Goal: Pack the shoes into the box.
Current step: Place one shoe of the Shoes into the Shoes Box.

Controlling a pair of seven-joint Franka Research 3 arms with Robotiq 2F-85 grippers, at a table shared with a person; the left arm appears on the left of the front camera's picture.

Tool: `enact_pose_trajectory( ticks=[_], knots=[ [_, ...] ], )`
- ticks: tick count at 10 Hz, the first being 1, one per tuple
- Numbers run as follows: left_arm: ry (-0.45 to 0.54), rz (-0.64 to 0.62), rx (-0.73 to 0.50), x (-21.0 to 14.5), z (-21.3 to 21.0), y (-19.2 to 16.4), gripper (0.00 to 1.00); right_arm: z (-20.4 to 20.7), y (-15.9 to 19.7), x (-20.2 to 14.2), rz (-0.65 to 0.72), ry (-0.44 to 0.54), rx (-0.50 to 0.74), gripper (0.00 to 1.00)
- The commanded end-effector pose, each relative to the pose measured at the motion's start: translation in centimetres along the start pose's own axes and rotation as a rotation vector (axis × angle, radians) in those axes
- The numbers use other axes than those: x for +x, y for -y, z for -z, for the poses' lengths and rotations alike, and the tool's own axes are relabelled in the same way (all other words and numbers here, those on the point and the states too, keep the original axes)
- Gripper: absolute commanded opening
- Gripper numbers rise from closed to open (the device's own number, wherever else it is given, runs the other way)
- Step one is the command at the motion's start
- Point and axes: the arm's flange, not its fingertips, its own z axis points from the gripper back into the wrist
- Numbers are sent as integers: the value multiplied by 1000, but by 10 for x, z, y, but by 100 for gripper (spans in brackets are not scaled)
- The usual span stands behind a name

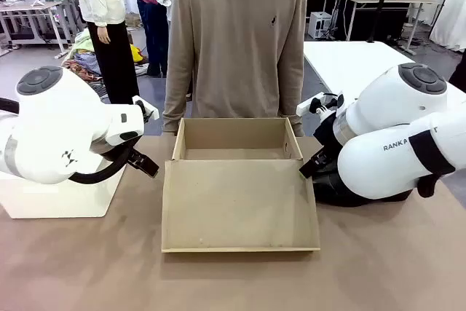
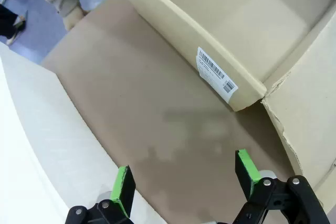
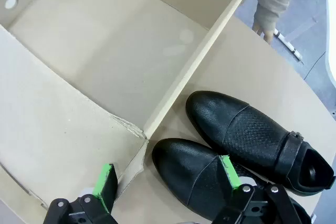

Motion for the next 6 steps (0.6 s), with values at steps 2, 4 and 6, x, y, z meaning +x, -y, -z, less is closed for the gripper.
enact_pose_trajectory(
  ticks=[2,4,6],
  knots=[
    [0,0,0,0,0,0,100,0,0,0,0,0,0,100],
    [0,0,0,0,0,0,100,0,0,0,0,0,0,100],
    [0,0,0,0,0,0,100,0,0,0,0,0,0,100]
  ],
)
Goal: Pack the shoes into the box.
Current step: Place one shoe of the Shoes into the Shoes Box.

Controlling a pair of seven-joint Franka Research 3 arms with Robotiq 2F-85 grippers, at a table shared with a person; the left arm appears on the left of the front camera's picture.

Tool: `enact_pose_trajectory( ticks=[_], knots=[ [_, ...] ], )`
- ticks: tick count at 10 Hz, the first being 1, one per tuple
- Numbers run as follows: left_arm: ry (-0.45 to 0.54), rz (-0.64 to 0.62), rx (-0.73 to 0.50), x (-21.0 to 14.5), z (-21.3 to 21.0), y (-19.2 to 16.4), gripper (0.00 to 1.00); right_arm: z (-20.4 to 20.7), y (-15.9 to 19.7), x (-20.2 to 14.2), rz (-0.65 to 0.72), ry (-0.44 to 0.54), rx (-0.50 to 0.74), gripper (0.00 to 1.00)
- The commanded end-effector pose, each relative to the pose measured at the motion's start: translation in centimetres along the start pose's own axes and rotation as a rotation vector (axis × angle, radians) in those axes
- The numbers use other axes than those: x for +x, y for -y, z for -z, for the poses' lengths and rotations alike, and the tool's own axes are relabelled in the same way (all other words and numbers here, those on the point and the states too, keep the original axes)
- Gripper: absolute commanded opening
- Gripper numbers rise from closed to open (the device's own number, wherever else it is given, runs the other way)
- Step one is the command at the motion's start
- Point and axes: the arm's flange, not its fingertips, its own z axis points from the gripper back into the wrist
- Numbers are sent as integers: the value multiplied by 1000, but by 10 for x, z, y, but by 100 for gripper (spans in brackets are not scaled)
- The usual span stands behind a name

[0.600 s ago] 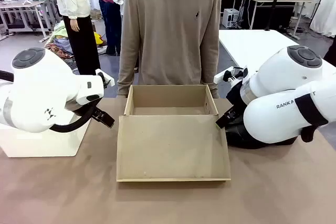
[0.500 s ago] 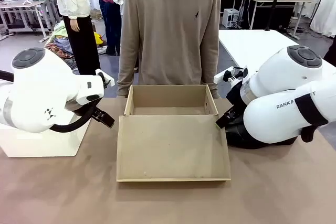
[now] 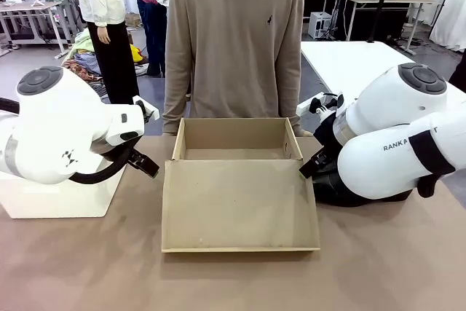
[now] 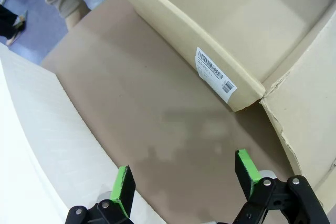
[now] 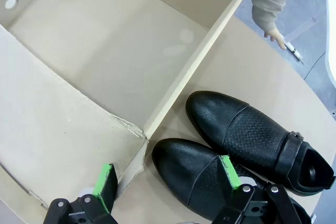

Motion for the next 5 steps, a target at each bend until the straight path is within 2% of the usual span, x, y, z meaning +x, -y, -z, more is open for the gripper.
enact_pose_trajectory(
  ticks=[1,5],
  knots=[
    [0,-2,0,0,0,-1,100,0,0,0,0,0,0,100],
    [0,-2,0,0,0,-1,100,0,0,0,0,0,0,100]
  ],
)
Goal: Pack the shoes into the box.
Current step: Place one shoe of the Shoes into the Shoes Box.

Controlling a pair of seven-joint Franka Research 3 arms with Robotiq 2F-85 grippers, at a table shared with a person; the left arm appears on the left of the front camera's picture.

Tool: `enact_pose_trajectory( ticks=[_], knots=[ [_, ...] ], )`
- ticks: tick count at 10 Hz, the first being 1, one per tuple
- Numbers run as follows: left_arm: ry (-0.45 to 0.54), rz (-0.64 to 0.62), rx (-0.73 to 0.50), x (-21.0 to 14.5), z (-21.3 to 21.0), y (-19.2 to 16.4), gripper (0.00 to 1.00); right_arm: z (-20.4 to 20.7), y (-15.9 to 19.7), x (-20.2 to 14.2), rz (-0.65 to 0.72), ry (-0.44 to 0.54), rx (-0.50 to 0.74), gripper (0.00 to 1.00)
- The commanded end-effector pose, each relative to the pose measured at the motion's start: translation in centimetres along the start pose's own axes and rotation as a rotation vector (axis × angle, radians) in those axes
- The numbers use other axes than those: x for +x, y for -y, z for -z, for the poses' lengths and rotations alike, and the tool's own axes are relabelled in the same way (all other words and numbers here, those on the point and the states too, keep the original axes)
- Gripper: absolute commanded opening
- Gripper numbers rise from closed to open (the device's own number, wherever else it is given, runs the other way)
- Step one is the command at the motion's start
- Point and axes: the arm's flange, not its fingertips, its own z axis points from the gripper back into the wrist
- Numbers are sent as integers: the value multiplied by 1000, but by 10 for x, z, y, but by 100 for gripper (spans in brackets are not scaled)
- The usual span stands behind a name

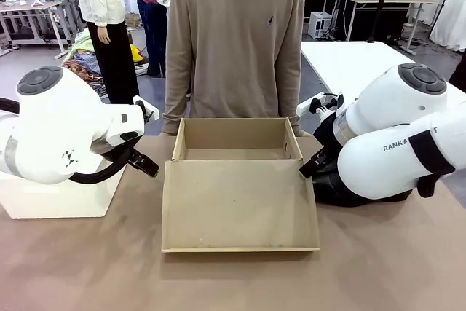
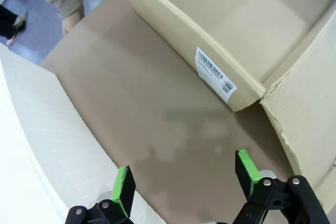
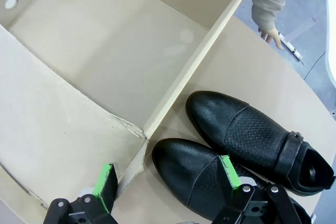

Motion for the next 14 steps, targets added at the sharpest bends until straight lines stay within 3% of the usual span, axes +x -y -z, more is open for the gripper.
enact_pose_trajectory(
  ticks=[1,8,11,14],
  knots=[
    [0,0,0,0,0,0,100,0,0,0,0,0,0,100],
    [-4,92,71,42,-102,16,100,-102,16,25,30,70,113,100],
    [57,133,50,47,-131,6,100,-135,25,30,-54,101,144,100],
    [177,268,-25,43,-152,-11,100,-160,40,30,-195,144,219,100]
  ],
)
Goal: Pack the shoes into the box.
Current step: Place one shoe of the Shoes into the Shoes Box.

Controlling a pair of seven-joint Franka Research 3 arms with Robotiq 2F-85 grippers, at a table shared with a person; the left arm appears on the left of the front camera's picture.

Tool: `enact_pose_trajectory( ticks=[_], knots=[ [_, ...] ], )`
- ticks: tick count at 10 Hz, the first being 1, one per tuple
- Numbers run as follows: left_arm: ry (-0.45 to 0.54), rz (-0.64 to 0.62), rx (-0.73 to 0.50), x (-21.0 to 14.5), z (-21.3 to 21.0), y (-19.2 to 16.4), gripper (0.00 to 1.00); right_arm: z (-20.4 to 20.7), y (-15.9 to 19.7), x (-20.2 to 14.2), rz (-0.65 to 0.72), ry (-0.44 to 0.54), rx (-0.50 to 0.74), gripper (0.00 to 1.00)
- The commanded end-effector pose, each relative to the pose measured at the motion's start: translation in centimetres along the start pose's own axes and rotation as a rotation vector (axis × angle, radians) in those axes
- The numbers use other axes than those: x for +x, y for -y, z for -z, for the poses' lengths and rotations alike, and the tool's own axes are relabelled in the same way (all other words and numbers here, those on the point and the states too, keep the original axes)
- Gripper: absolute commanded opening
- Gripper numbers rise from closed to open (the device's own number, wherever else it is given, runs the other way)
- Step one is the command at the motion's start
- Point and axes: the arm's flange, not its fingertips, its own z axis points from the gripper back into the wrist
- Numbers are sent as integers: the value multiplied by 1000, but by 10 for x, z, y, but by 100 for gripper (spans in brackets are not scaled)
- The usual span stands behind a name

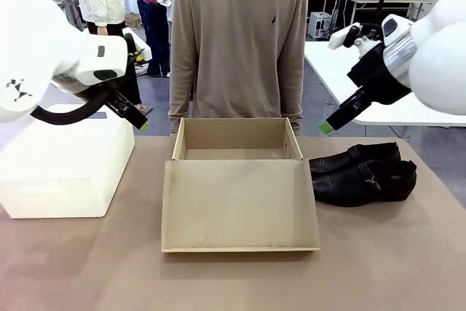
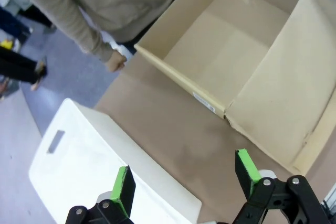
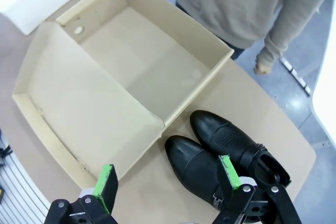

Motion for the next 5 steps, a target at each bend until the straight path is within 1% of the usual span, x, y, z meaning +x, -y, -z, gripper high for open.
enact_pose_trajectory(
  ticks=[1,3,5],
  knots=[
    [118,100,-91,-16,-12,-16,100,-15,14,0,-117,41,112,100],
    [220,138,-167,-23,-23,-27,100,-27,18,2,-178,82,183,100],
    [303,164,-255,-21,-36,-37,100,-31,26,4,-211,121,250,100]
  ],
)
